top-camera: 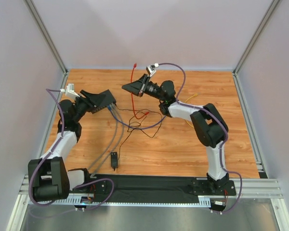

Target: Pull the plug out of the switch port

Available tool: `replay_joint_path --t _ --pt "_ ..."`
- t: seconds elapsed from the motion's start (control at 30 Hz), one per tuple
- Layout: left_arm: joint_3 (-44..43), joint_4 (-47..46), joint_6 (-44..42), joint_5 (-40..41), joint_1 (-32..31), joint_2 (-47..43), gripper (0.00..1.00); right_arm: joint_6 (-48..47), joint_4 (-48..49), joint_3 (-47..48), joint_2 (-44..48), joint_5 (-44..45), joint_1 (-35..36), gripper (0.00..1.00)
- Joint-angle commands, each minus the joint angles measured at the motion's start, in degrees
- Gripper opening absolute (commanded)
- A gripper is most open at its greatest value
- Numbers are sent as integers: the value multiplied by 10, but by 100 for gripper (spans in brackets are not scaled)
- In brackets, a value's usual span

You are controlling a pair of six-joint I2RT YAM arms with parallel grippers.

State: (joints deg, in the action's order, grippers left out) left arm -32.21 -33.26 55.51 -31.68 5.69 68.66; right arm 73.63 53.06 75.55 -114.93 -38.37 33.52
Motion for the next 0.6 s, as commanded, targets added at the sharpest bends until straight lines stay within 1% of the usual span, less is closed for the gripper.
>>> replay_joint_path --t 0.0,0.03,0.07,0.1,0.2,0.23,0.3,0.33,0.37,0.53,0.57 --pt "-18 75 -53 39 1 -6 56 270 335 60 -92 119 8 0" --pt "-19 73 -51 36 2 5 56 301 347 77 -106 145 8 0" --pt "-20 62 -47 31 2 11 56 329 344 90 -112 146 8 0" --pt "-19 55 -44 23 3 18 56 332 322 94 -107 146 8 0" --pt "-17 36 -31 14 2 44 56 320 292 53 -56 167 9 0" --pt "-16 32 -28 13 4 45 56 318 296 24 -33 188 8 0" --pt "-15 29 -29 12 3 45 55 325 283 6 -14 198 7 0" --pt "-15 31 -28 13 3 45 56 325 286 -12 -5 220 6 0" --pt "-15 32 -28 16 3 45 55 320 289 -10 0 222 4 0" --pt "-15 35 -30 21 4 50 56 253 220 15 57 145 -27 0" --pt "-15 35 -29 21 5 52 55 233 170 25 70 125 -35 0"
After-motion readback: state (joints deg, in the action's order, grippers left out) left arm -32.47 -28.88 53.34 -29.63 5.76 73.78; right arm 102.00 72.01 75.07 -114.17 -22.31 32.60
